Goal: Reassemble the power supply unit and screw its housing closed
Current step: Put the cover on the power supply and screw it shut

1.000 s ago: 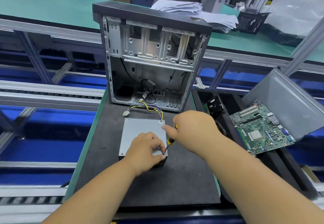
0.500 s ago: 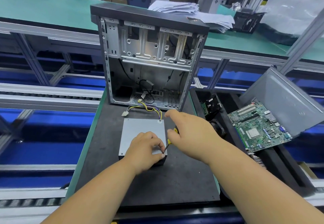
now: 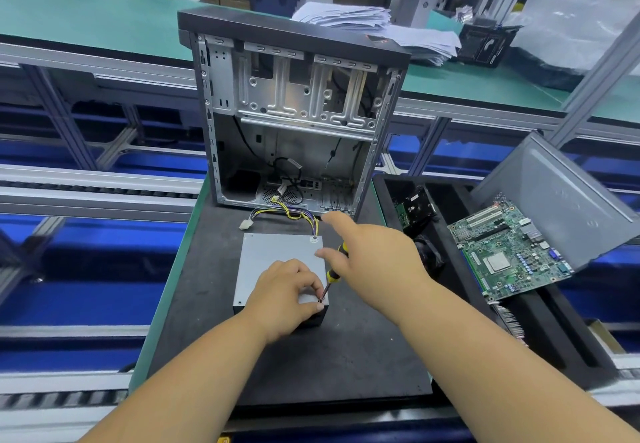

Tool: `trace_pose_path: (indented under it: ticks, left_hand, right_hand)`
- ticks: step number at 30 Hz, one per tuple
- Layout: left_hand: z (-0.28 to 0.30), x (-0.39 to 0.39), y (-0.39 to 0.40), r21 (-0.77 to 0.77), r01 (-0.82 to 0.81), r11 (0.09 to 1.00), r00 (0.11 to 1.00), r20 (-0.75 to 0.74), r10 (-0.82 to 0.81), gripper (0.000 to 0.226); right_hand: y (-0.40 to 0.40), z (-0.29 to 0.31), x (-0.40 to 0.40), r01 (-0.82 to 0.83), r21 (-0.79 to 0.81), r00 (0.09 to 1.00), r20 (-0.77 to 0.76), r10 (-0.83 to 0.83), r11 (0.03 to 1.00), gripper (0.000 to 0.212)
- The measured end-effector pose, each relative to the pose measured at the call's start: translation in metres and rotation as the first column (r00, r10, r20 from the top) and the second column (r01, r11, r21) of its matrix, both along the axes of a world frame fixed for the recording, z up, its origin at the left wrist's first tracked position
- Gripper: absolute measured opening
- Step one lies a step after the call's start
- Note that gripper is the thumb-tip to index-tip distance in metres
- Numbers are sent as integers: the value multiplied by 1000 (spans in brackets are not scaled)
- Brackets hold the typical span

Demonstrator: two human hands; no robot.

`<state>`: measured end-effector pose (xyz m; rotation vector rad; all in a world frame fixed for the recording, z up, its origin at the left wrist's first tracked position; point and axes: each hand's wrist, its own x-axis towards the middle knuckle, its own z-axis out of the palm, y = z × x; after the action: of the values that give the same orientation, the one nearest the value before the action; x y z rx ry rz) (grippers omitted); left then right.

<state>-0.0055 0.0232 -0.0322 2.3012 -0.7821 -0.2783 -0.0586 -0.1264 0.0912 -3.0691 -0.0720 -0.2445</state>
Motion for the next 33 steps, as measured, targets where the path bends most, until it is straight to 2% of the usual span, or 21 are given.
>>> trace_pose_path:
  ticks: [2, 4, 6, 11, 14, 16, 19, 21, 23, 25, 27, 30, 33]
  left_hand:
    - [1, 0, -1, 2, 3, 1000, 1000, 1, -3, 17]
    - [1, 0, -1, 1, 4, 1000, 1000, 4, -4, 15]
    - [1, 0, 0, 5, 2, 1000, 1000, 6, -2, 13]
    - [2, 1, 0, 8, 5, 1000, 1000, 4, -5, 14]
    - [2, 1, -1, 3, 7, 1000, 1000, -1, -7, 16]
    - [1, 1, -1, 0, 4, 1000, 1000, -7, -4, 16]
    - [1, 2, 0, -1, 4, 1000, 1000, -9, -4, 16]
    - [-1, 2, 0, 7, 7, 1000, 1000, -1, -7, 14]
    - [-3, 2, -1, 18, 8, 1000, 1000, 5, -8, 10]
    - [-4, 3, -1, 8, 8, 1000, 1000, 4, -8, 12]
    - [-4, 3, -1, -2, 5, 1000, 1000, 5, -5, 18]
    - [-5, 3, -1, 0, 3, 1000, 1000, 10, -3, 19]
    - [-5, 3, -1, -1, 7, 1000, 1000, 12, -7, 18]
  right_hand:
    - [0, -2, -1, 40, -20, 999, 21, -40, 999, 37]
    - [0, -2, -1, 31, 106, 999, 7, -32, 994, 33]
    - [1, -1, 0, -18, 156, 1000, 5, 18, 988, 41]
    - [0, -3, -1, 46, -40, 998, 38, -45, 998, 35]
    - [-1, -2, -1, 23, 108, 1000, -12, -22, 994, 32]
    - [0, -1, 0, -40, 143, 999, -15, 42, 989, 38]
    - [1, -1, 0, -14, 36, 999, 45, 13, 999, 34]
    - [2, -3, -1, 27, -18, 999, 27, -27, 999, 36]
    - [3, -3, -2, 25, 81, 1000, -10, -24, 996, 33]
    - [2, -1, -1, -7, 140, 1000, -16, 9, 990, 40]
    - [1, 0, -1, -29, 91, 1000, -1, 29, 995, 39]
    - [1, 1, 1, 28, -23, 1000, 4, -28, 999, 30]
    - [0, -1, 0, 36, 40, 999, -14, -35, 999, 30]
